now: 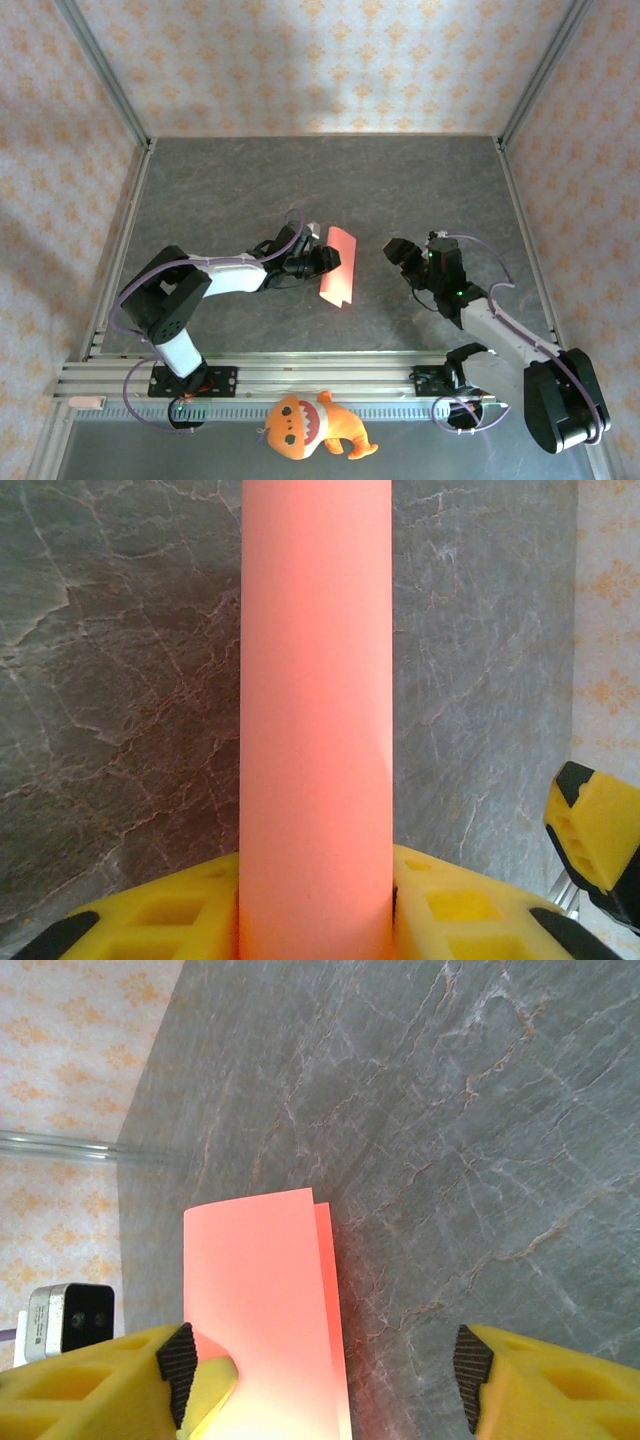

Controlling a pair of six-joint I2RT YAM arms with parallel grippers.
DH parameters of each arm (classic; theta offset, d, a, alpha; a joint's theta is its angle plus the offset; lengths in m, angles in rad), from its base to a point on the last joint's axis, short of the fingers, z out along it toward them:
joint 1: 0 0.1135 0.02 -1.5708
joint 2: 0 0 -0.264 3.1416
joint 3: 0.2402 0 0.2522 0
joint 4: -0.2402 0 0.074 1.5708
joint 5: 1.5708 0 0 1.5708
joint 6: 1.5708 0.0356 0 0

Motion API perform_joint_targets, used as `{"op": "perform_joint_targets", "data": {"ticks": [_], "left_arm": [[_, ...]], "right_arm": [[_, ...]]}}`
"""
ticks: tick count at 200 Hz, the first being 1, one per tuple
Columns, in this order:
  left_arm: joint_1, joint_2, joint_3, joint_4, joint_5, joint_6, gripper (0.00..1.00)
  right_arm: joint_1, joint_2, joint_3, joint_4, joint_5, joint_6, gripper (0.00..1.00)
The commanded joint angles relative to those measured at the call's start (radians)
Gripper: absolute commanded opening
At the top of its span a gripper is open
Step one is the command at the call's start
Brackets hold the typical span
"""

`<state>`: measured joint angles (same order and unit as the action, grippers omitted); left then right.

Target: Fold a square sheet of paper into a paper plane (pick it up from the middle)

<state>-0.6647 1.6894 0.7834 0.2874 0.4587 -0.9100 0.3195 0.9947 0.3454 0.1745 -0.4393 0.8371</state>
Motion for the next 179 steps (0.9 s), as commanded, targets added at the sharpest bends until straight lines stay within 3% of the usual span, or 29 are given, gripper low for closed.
{"op": "perform_joint_targets", "data": {"ticks": [1, 87, 179], "left_arm": [[0.007, 0.014, 0.005, -0.051, -0.041, 0.035, 0.36], [0.006, 0.023, -0.005, -0.066, -0.072, 0.019, 0.39], [0.0, -0.004, -0.075, 0.01, -0.063, -0.088, 0.39]], "right_arm": [[-0.003, 0.017, -0.007, 0.04, -0.039, -0.003, 0.7], [0.004, 0.075, -0.004, 0.086, -0.108, 0.011, 0.69], [0.098, 0.242, 0.078, 0.112, -0.125, -0.016, 0.58]]}}
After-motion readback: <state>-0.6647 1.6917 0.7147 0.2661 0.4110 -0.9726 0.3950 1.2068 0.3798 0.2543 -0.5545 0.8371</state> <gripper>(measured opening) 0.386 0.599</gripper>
